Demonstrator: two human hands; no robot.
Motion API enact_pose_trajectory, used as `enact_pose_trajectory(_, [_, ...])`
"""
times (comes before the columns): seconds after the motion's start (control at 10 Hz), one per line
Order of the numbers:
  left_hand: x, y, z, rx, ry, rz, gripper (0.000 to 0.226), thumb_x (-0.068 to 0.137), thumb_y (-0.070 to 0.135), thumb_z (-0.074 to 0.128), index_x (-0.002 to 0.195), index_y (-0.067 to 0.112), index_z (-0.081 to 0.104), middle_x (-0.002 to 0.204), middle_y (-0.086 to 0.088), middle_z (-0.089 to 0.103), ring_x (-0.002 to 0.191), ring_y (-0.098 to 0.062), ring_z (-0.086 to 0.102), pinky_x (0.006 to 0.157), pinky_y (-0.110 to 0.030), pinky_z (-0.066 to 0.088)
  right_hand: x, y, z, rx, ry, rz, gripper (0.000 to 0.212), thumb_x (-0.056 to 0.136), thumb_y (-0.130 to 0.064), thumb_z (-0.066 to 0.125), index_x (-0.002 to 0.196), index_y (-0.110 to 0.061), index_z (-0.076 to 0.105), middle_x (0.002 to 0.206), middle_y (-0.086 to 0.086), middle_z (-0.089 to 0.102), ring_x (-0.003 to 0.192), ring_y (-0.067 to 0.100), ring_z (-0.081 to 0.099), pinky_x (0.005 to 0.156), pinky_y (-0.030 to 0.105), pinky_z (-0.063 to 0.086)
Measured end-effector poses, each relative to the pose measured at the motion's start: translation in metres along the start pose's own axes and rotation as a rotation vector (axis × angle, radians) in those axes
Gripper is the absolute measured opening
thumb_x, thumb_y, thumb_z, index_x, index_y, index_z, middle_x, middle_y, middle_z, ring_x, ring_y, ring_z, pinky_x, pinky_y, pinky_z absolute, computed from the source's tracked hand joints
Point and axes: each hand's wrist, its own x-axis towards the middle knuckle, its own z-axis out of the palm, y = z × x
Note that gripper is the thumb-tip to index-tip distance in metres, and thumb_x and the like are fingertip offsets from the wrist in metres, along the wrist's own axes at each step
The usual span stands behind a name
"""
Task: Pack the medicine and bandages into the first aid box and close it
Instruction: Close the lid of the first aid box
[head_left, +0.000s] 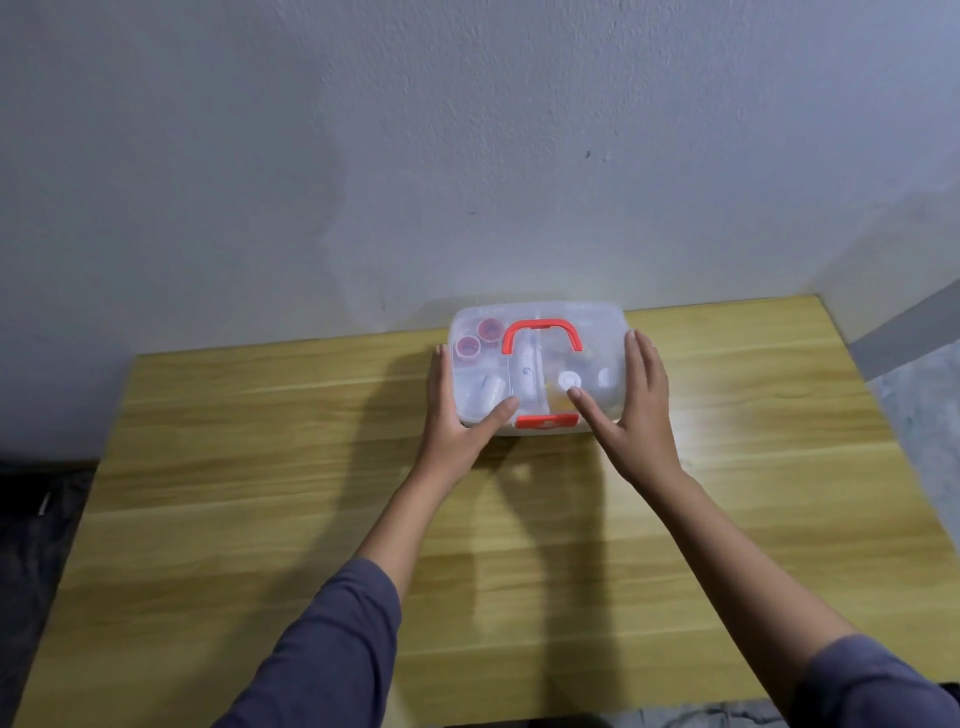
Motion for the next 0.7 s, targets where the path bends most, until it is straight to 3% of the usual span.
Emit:
enact_pose_trajectory(0.1, [0.014, 0.003, 0.005, 0.003, -0.006, 0.015, 0.107, 0.066, 0.04, 0.075, 0.146, 0.028, 0.005, 0.144, 0.027, 0.009, 0.131, 0.014, 0.009, 0.106, -0.014, 0.015, 0.004, 0.003, 0.0, 0.189, -0.071, 0.136, 0.088, 0.082, -0.037, 0.065, 0.147, -0.022, 0.008, 0.157, -0.003, 0.007, 0.143, 0.006, 0.006, 0.11, 0.02, 0.012])
enact_pose_trajectory(0.3, [0.039, 0.011, 0.008, 0.028, 0.01, 0.037, 0.108, 0.07, 0.029, 0.079, 0.147, 0.018, 0.004, 0.156, 0.0, 0.006, 0.139, -0.003, 0.007, 0.115, -0.03, 0.014, 0.037, 0.005, -0.004, 0.248, -0.138, 0.161, 0.09, 0.081, -0.037, 0.066, 0.148, -0.023, 0.007, 0.158, -0.003, 0.006, 0.144, 0.009, 0.006, 0.113, 0.026, 0.013])
enact_pose_trajectory(0.5, [0.042, 0.015, 0.007, 0.059, 0.006, 0.066, 0.111, 0.062, 0.046, 0.076, 0.147, 0.019, 0.01, 0.153, -0.002, 0.017, 0.139, -0.01, 0.018, 0.111, -0.027, 0.021, 0.043, 0.007, -0.006, 0.263, -0.17, 0.168, 0.093, 0.08, -0.037, 0.068, 0.148, -0.023, 0.007, 0.158, -0.003, 0.006, 0.144, 0.01, 0.007, 0.114, 0.028, 0.014])
enact_pose_trajectory(0.6, [0.038, 0.028, 0.002, 0.124, -0.022, 0.068, 0.104, 0.064, 0.045, 0.077, 0.144, 0.021, 0.015, 0.147, -0.002, 0.028, 0.135, -0.014, 0.027, 0.112, -0.037, 0.029, 0.043, 0.0, -0.013, 0.228, -0.195, 0.159, 0.094, 0.079, -0.04, 0.068, 0.148, -0.023, 0.006, 0.158, -0.002, 0.007, 0.145, 0.012, 0.008, 0.117, 0.033, 0.015])
enact_pose_trajectory(0.7, [0.038, 0.034, -0.007, 0.151, -0.069, 0.038, 0.096, 0.075, 0.035, 0.074, 0.146, 0.019, 0.011, 0.149, 0.005, 0.024, 0.135, -0.006, 0.022, 0.11, -0.027, 0.025, 0.046, -0.001, -0.02, 0.156, -0.221, 0.158, 0.094, 0.077, -0.048, 0.068, 0.147, -0.023, 0.012, 0.156, -0.002, 0.018, 0.143, 0.014, 0.016, 0.115, 0.034, 0.022])
